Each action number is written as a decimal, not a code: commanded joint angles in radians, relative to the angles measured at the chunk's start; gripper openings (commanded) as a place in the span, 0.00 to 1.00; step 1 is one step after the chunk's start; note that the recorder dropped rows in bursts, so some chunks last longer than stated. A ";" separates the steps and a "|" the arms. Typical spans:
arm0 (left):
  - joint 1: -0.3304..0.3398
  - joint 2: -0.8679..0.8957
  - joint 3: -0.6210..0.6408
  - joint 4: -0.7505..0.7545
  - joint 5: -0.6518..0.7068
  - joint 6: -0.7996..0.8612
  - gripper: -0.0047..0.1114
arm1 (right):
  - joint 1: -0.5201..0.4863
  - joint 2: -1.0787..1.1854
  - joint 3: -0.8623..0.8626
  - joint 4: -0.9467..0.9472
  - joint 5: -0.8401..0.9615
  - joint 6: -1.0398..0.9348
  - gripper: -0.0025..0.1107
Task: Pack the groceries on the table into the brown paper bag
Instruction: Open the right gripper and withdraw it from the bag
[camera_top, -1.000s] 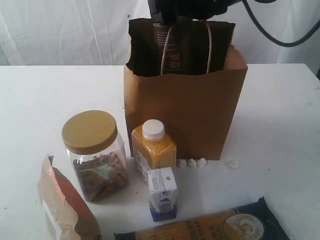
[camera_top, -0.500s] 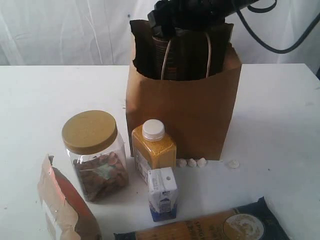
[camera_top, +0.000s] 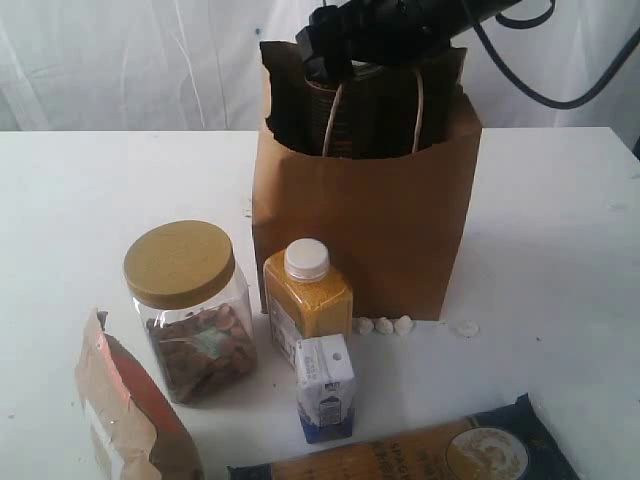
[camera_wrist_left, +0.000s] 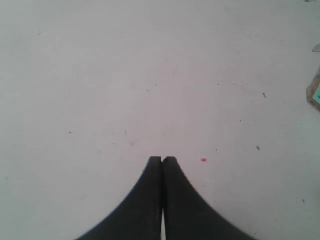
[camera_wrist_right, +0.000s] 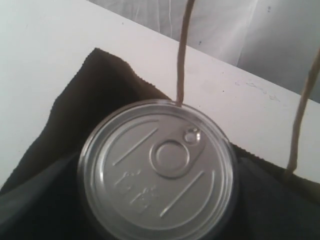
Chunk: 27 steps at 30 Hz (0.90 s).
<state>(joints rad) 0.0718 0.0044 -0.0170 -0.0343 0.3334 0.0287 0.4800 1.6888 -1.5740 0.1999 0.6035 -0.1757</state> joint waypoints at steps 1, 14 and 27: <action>-0.004 -0.004 0.007 -0.005 -0.001 -0.002 0.04 | 0.001 -0.009 -0.009 -0.003 -0.014 -0.003 0.65; -0.004 -0.004 0.007 -0.005 -0.001 -0.002 0.04 | 0.001 -0.009 -0.009 -0.003 0.107 -0.003 0.74; -0.004 -0.004 0.007 -0.005 -0.001 -0.002 0.04 | 0.001 -0.069 -0.009 -0.003 -0.067 -0.003 0.74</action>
<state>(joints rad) 0.0718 0.0044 -0.0170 -0.0343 0.3334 0.0287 0.4800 1.6603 -1.5740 0.1999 0.6120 -0.1757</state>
